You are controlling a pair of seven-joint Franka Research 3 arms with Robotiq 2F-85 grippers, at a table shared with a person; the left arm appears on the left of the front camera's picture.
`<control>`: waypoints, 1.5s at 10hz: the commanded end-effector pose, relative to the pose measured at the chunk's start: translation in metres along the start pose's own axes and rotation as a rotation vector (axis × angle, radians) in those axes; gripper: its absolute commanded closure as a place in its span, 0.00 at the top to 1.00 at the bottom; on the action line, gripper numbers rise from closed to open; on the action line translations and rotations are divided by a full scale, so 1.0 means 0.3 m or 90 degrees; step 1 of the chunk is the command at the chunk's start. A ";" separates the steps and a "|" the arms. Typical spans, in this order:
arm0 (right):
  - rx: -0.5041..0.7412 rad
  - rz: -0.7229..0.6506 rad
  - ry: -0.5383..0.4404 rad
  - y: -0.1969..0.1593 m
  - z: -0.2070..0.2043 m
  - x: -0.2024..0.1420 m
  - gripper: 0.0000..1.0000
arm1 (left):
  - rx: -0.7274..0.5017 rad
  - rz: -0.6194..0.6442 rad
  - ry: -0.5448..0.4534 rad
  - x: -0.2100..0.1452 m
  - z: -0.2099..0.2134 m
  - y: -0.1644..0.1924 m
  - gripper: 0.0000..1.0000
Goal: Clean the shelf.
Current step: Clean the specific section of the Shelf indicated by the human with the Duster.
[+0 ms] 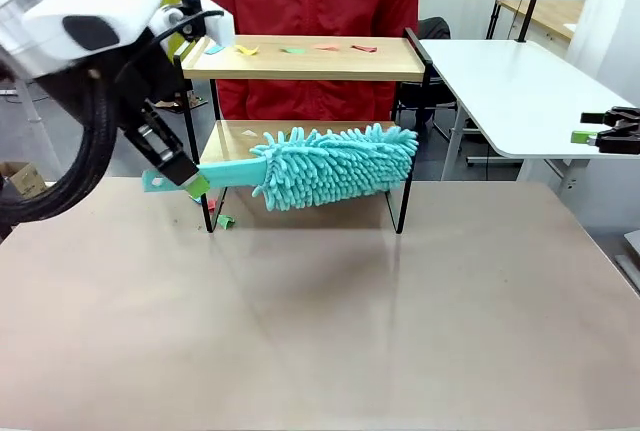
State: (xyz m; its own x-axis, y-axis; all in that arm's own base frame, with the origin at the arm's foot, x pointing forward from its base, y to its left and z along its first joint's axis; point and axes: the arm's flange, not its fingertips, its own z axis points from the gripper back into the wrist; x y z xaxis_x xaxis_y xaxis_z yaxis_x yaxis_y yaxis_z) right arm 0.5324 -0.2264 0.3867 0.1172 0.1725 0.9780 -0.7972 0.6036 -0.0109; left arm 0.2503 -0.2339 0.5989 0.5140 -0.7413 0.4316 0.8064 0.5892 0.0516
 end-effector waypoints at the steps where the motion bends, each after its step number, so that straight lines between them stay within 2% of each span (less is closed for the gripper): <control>1: -0.008 -0.007 0.007 0.010 -0.008 0.030 1.00 | 0.036 0.076 -0.011 0.027 0.026 -0.048 0.13; 3: -0.008 -0.007 0.007 0.010 -0.008 0.030 1.00 | 0.070 0.110 -0.027 0.077 0.023 -0.091 0.13; 4: -0.008 -0.007 0.007 0.010 -0.008 0.030 1.00 | 0.063 0.115 -0.043 0.106 0.002 -0.101 0.13; 7: -0.008 -0.007 0.007 0.010 -0.008 0.030 1.00 | 0.106 0.189 -0.060 0.227 -0.084 -0.129 0.13; 8: -0.008 -0.007 0.007 0.010 -0.008 0.030 1.00 | 0.171 0.243 -0.057 0.347 -0.152 -0.157 0.13; 10: -0.008 -0.007 0.007 0.010 -0.008 0.030 1.00 | 0.154 0.236 -0.062 0.367 -0.162 -0.160 0.13; 15: -0.008 -0.007 0.007 0.010 -0.008 0.030 1.00 | 0.189 0.314 -0.052 0.556 -0.277 -0.175 0.13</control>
State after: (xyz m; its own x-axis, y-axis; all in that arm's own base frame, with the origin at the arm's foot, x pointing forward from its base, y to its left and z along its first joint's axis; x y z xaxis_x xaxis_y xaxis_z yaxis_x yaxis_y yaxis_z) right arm 0.5323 -0.2262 0.3867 0.1169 0.1722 0.9781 -0.7974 0.6033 -0.0109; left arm 0.3091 -0.3967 0.5884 0.7611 -0.3678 0.5342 0.3968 0.9156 0.0651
